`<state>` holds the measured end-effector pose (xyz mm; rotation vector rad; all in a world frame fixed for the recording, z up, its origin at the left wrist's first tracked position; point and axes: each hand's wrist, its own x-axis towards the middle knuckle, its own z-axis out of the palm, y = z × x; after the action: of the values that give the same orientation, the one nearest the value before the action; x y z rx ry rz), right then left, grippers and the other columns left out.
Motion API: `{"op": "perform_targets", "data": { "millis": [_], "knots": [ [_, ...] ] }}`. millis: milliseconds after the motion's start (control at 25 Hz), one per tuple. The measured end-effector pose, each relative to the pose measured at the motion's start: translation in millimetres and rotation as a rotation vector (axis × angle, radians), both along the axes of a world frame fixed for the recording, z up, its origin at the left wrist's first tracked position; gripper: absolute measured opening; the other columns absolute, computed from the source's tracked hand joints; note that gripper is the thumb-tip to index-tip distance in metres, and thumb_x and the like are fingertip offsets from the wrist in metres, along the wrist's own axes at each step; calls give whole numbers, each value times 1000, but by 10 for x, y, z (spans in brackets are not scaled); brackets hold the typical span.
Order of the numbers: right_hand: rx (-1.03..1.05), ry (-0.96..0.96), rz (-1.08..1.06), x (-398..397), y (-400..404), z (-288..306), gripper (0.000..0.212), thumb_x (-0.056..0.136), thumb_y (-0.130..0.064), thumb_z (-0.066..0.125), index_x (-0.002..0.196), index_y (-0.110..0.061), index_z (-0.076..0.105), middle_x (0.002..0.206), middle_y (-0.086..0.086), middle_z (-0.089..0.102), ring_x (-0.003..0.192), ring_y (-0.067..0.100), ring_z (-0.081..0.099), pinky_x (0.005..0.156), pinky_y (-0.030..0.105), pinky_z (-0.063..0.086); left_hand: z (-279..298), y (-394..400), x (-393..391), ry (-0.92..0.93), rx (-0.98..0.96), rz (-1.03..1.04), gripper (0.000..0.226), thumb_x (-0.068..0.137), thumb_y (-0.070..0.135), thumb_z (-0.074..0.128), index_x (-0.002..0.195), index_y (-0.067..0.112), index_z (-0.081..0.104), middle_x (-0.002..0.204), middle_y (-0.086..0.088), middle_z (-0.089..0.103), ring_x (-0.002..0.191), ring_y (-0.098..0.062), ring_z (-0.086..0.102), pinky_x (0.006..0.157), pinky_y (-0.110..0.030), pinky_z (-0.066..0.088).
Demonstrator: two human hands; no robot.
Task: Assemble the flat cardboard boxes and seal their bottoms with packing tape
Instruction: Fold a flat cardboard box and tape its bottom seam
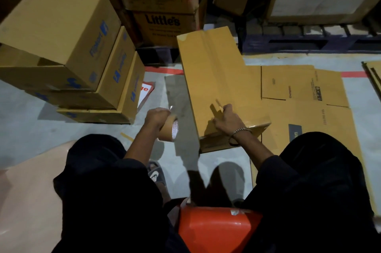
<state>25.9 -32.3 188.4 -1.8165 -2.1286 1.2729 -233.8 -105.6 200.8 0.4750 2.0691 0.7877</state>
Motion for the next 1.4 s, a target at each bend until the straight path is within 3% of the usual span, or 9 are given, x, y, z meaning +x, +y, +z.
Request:
{"op": "perform_targets", "data": {
  "millis": [120, 320, 480, 680, 920, 1080, 1200, 1280, 1400],
  "knots": [
    [158, -48, -64, 124, 349, 37, 35, 106, -24, 48, 133, -2, 43, 125, 21, 55, 107, 38, 59, 76, 36, 41, 60, 114, 104, -205, 38, 143, 16, 90, 21, 74, 104, 14, 76, 97, -10, 74, 78, -24, 66, 65, -30, 54],
    [447, -204, 30, 85, 729, -78, 74, 100, -2, 52, 162, -3, 11, 142, 19, 39, 117, 35, 49, 95, 44, 48, -42, 259, 172, -294, 171, 209, 23, 89, 18, 74, 111, 22, 73, 101, -4, 73, 83, -20, 64, 70, -30, 49],
    [500, -388, 163, 38, 877, -294, 73, 102, -18, 54, 162, -7, 14, 152, 15, 34, 130, 33, 38, 101, 46, 40, -154, 390, 231, -307, 241, 241, 33, 89, 8, 72, 117, 25, 70, 110, -4, 74, 89, -19, 65, 71, -30, 49],
    [438, -210, -130, 198, 1046, -195, 56, 106, -41, 44, 154, -14, 35, 149, 14, 40, 135, 33, 38, 106, 52, 35, -246, 577, 354, -383, 283, 285, 41, 90, -1, 64, 120, 27, 67, 124, -6, 71, 107, -22, 66, 93, -40, 51],
    [-188, 99, -511, 544, 1185, -129, 61, 100, -56, 54, 140, -12, 44, 126, 11, 58, 109, 31, 55, 96, 47, 48, -330, 592, 482, -344, 263, 216, 35, 94, 1, 65, 116, 29, 68, 139, -4, 64, 129, -24, 59, 114, -42, 42],
    [-247, 165, -559, 641, 997, -52, 55, 97, -51, 60, 138, -17, 45, 109, 7, 59, 106, 30, 58, 100, 52, 50, -233, 423, 448, -410, 230, 176, 34, 95, -1, 60, 115, 26, 65, 118, -11, 76, 121, -29, 67, 110, -49, 46],
    [-227, 150, -546, 743, 754, -32, 48, 96, -48, 62, 131, -18, 47, 100, 5, 57, 95, 27, 58, 92, 50, 53, -140, 234, 471, -413, 217, 176, 31, 97, -2, 58, 115, 23, 63, 119, -15, 75, 111, -30, 70, 95, -45, 56],
    [-195, 164, -507, 799, 623, 34, 43, 98, -43, 62, 130, -18, 47, 102, 4, 56, 92, 25, 56, 82, 43, 51, -90, 132, 538, -389, 218, 221, 30, 99, 1, 58, 122, 20, 58, 125, -17, 69, 94, -25, 67, 63, -31, 58],
    [-174, 213, -480, 864, 521, 66, 38, 98, -34, 64, 129, -18, 49, 107, 6, 58, 93, 25, 57, 82, 44, 52, 39, 67, 664, -290, 160, 142, 22, 99, -1, 52, 117, 12, 54, 94, -12, 62, 71, -18, 55, 38, -19, 43]
  ]
}}
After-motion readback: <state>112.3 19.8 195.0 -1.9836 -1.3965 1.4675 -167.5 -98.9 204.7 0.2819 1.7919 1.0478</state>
